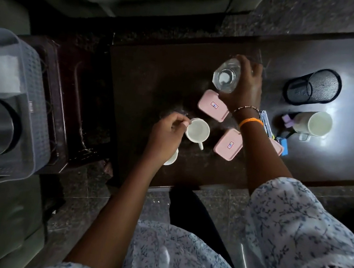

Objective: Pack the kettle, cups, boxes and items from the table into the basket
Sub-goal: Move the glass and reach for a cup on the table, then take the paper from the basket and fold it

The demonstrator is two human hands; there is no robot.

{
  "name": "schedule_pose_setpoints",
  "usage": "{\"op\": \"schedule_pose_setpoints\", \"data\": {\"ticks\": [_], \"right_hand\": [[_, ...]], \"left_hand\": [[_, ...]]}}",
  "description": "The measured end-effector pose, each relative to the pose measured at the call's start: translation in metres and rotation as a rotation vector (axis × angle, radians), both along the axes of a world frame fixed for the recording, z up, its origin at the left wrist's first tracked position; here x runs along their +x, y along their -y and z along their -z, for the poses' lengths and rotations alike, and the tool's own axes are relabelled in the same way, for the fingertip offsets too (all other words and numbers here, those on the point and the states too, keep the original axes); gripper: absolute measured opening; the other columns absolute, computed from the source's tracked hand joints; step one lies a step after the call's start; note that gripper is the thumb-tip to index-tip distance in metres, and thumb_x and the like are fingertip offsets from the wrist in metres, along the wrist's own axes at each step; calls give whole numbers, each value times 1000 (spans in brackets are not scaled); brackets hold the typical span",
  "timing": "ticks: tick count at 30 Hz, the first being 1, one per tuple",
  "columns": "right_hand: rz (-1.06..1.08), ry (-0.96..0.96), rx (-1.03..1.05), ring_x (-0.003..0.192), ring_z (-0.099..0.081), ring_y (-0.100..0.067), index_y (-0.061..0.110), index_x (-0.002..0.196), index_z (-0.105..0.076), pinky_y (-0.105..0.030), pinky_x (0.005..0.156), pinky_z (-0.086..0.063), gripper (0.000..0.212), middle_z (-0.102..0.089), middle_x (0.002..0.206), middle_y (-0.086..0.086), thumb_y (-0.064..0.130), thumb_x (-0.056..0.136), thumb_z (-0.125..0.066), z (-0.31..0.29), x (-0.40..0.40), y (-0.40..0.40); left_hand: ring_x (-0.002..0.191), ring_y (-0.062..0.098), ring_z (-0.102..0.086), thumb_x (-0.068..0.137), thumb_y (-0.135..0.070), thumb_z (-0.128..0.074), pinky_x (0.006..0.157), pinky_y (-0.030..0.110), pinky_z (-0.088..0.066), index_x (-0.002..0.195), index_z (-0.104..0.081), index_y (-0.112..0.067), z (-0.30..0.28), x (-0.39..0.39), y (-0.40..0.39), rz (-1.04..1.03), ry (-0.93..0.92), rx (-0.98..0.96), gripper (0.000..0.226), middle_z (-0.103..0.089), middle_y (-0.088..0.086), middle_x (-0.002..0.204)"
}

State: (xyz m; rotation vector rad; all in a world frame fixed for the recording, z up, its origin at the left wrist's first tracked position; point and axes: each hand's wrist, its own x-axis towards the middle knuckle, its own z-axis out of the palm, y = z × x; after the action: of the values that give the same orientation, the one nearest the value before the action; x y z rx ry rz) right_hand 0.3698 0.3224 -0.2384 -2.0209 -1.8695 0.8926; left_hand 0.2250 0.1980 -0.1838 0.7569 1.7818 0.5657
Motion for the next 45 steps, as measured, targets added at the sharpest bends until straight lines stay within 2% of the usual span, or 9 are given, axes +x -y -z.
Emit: {"op": "schedule_pose_setpoints", "data": {"ticks": [11,15,20,23,27,33,38,41,45], "right_hand": [[68,111,-153,120,-46,-36,22,137,-36,-42,92,-49,87,-37,137,-16,15,62,-79,23,36,6],[53,100,-206,129,-39,-36,23,143,-28,-43,105,-41,90,-28,146,-17,17,68,-77,21,36,8],[-51,166,-141,137,-30,-30,5,136,-37,-31,112,-23,65,-32,147,-18,19,79,-66,-1,5,16],[-157,49,-136,119,-49,-32,1,121,-54,-31,99,-34,43,-50,128,-21,14,81,-63,-27,-44,34],[-336,-123,-104,105,-58,-33,1,110,-63,-35,90,-42,28,-61,112,-21,7,83,-58,-58,-133,75],[-313,-448,-239,99,-63,-27,3,104,-67,-29,91,-49,30,-67,107,-17,-6,83,-47,-80,-272,139],[-237,-636,-515,97,-54,-16,-4,117,-58,-22,83,-45,36,-63,111,-18,-12,85,-43,-75,-364,168],[-156,-703,-731,84,-48,-4,1,132,-44,-12,70,-41,43,-51,104,-4,-6,89,-45,-62,-405,175],[86,-772,-913,64,-47,-2,13,142,-26,-18,61,-38,57,-47,82,0,-5,91,-42,-43,-445,175]], "left_hand": [[81,14,-55,92,-13,-49,81,33,-48,96,-64,-9,9,13,-9,55,-36,7,16,-61,1,88],[82,14,-57,91,-11,-49,81,32,-49,95,-64,-11,3,7,-7,45,-23,9,15,-64,0,94],[70,-2,-58,91,-11,-49,64,7,-46,92,-63,-14,-14,-18,1,-22,38,112,14,-62,-13,81],[61,-13,-56,91,-8,-49,62,2,-45,93,-64,-12,-24,-47,13,-115,48,149,16,-59,-16,78],[69,1,-55,92,-11,-48,72,18,-48,90,-63,-19,-35,-106,42,-261,12,157,17,-58,-13,79],[66,-5,-57,90,-10,-50,65,12,-45,87,-62,-23,-37,-213,103,-531,-80,144,18,-60,-10,76],[84,19,-57,90,-7,-50,81,35,-48,94,-64,-8,-26,-282,144,-601,-88,89,15,-66,17,93],[84,17,-57,89,-7,-51,80,29,-47,98,-65,-6,-16,-310,158,-543,-100,72,16,-65,9,92],[86,14,-55,88,-6,-52,78,24,-43,101,-64,-2,-4,-333,168,-466,-81,36,18,-62,5,93]]}}
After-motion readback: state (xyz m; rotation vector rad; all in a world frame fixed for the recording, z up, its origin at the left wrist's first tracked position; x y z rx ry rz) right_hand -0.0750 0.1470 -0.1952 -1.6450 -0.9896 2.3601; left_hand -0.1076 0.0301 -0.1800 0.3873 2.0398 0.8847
